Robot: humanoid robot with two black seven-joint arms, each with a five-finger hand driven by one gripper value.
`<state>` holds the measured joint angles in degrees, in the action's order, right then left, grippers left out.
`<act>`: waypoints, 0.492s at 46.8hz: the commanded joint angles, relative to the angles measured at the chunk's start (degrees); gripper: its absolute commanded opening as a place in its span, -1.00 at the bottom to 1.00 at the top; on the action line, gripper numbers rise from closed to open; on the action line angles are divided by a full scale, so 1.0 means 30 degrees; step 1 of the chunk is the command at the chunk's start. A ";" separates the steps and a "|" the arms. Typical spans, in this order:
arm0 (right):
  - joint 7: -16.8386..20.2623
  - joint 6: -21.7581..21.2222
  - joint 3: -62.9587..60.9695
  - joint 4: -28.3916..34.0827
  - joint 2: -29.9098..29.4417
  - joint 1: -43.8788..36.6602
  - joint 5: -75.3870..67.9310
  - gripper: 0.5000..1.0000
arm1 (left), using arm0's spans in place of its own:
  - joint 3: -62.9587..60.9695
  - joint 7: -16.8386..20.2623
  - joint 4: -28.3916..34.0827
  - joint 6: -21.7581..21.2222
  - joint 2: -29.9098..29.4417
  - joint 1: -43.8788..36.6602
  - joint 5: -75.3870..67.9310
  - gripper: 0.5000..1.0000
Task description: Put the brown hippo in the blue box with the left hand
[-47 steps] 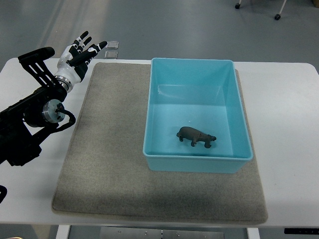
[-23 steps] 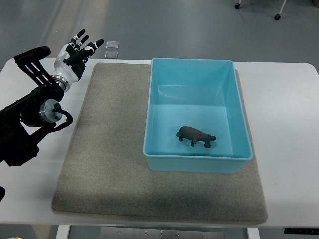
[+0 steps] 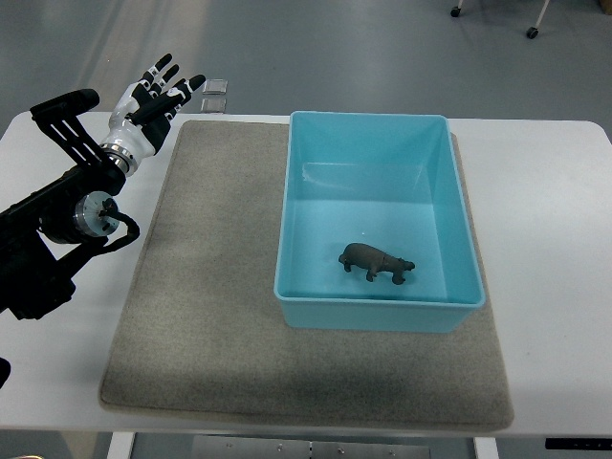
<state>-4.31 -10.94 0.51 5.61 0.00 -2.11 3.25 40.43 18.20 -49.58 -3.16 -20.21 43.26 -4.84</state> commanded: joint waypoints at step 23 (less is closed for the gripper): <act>0.0000 0.0012 0.0005 -0.0025 0.0000 -0.0029 0.0030 0.74 | -0.0088 0.0555 0.0031 0.0115 0.0204 -0.0327 0.0001 0.99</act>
<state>-4.31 -10.90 0.50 5.54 0.00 -2.27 3.37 40.17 19.75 -49.45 -2.71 -19.61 42.51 -4.92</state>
